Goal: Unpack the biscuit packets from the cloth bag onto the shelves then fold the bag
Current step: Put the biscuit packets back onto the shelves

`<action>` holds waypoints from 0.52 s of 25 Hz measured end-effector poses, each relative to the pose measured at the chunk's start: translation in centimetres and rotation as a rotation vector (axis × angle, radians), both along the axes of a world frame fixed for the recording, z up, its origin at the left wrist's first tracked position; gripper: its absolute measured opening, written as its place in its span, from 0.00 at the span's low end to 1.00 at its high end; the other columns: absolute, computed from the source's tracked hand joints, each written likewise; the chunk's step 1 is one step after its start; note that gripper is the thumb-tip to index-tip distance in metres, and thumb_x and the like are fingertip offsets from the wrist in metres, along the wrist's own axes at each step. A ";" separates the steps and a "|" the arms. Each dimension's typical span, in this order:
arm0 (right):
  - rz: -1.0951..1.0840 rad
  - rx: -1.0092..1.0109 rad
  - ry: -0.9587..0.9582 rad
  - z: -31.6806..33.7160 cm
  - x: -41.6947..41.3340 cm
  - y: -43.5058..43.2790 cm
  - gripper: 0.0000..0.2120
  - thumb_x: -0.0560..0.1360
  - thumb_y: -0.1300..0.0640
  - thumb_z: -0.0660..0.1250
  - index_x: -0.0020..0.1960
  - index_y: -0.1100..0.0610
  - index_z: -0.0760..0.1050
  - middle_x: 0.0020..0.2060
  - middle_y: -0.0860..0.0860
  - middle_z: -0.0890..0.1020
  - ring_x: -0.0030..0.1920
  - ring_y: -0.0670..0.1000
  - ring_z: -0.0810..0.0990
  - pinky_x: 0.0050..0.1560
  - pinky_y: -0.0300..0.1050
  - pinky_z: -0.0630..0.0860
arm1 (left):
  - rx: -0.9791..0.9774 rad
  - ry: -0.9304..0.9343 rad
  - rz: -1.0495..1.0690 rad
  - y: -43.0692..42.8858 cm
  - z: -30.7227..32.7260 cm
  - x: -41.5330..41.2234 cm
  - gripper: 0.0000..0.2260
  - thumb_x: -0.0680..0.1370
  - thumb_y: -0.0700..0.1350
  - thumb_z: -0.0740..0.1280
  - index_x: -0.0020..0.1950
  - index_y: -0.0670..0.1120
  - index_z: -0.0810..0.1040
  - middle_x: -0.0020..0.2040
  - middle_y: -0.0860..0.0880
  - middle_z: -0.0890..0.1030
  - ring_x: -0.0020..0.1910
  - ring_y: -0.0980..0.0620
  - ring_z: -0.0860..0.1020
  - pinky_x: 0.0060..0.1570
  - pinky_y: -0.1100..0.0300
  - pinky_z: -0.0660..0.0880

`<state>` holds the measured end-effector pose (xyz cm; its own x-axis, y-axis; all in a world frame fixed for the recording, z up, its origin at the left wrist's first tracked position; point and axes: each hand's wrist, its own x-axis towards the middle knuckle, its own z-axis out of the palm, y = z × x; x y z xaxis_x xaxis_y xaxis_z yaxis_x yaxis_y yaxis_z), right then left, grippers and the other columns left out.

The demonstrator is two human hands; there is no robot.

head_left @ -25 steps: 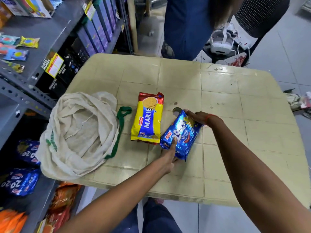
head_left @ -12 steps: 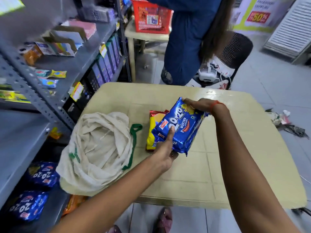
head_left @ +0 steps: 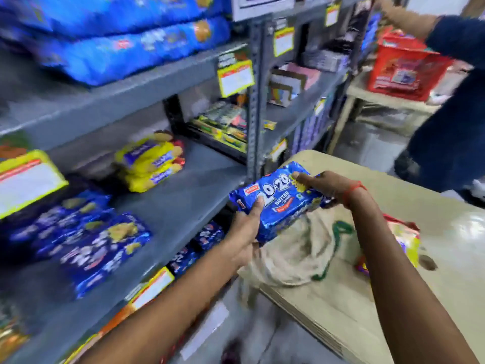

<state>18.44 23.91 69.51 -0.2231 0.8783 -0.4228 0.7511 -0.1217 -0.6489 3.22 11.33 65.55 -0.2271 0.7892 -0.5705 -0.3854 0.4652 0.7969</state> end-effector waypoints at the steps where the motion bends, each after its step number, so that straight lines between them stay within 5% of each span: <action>1: 0.050 -0.014 0.013 -0.5 -2.8 -0.3 0.25 0.71 0.34 0.62 0.31 0.56 0.69 0.28 0.53 0.70 0.28 0.52 0.70 0.34 0.40 0.73 | -0.012 0.021 0.054 -0.8 -0.2 -2.4 0.18 0.76 0.58 0.62 0.59 0.48 0.75 0.51 0.48 0.83 0.37 0.52 0.79 0.39 0.60 0.75; 5: 0.150 -0.039 0.125 -2.5 -12.2 -2.1 0.28 0.66 0.33 0.67 0.39 0.60 0.78 0.36 0.58 0.80 0.33 0.53 0.76 0.38 0.46 0.78 | -0.058 0.162 0.274 -4.5 -0.7 -10.6 0.27 0.68 0.65 0.67 0.57 0.47 0.77 0.54 0.47 0.83 0.44 0.48 0.82 0.41 0.55 0.79; 7: 0.166 -0.063 0.196 -2.9 -16.7 -3.5 0.29 0.66 0.36 0.70 0.46 0.63 0.80 0.44 0.58 0.83 0.38 0.53 0.80 0.40 0.46 0.79 | -0.067 0.225 0.403 -6.5 -0.7 -14.6 0.32 0.64 0.68 0.68 0.58 0.47 0.77 0.57 0.45 0.82 0.52 0.46 0.81 0.51 0.50 0.79; 9: 0.168 -0.095 0.255 -3.2 -20.9 -4.9 0.28 0.64 0.36 0.71 0.43 0.62 0.77 0.45 0.57 0.82 0.41 0.53 0.82 0.41 0.48 0.80 | -0.112 0.255 0.484 -8.5 -0.5 -18.1 0.38 0.61 0.70 0.69 0.62 0.46 0.74 0.61 0.47 0.80 0.58 0.46 0.78 0.60 0.50 0.75; 11: 0.208 -0.108 0.272 -3.9 -24.7 -6.1 0.40 0.57 0.29 0.71 0.48 0.65 0.77 0.49 0.57 0.84 0.49 0.57 0.83 0.53 0.56 0.80 | -0.161 0.257 0.585 -10.3 -0.7 -20.9 0.49 0.53 0.74 0.69 0.66 0.45 0.70 0.63 0.47 0.78 0.60 0.45 0.77 0.62 0.47 0.74; 13: 0.268 -0.133 0.313 -5.9 -28.4 -6.7 0.53 0.46 0.22 0.69 0.55 0.63 0.78 0.52 0.58 0.84 0.51 0.59 0.83 0.55 0.58 0.79 | -0.169 0.274 0.690 -12.0 -0.9 -23.3 0.43 0.58 0.70 0.70 0.65 0.44 0.71 0.61 0.46 0.79 0.56 0.45 0.79 0.56 0.49 0.78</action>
<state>-9.97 17.19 63.57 -0.5714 0.7142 -0.4042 0.5371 -0.0470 -0.8422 -20.08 -0.72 64.68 -0.7884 0.3239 -0.5230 -0.4317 0.3144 0.8455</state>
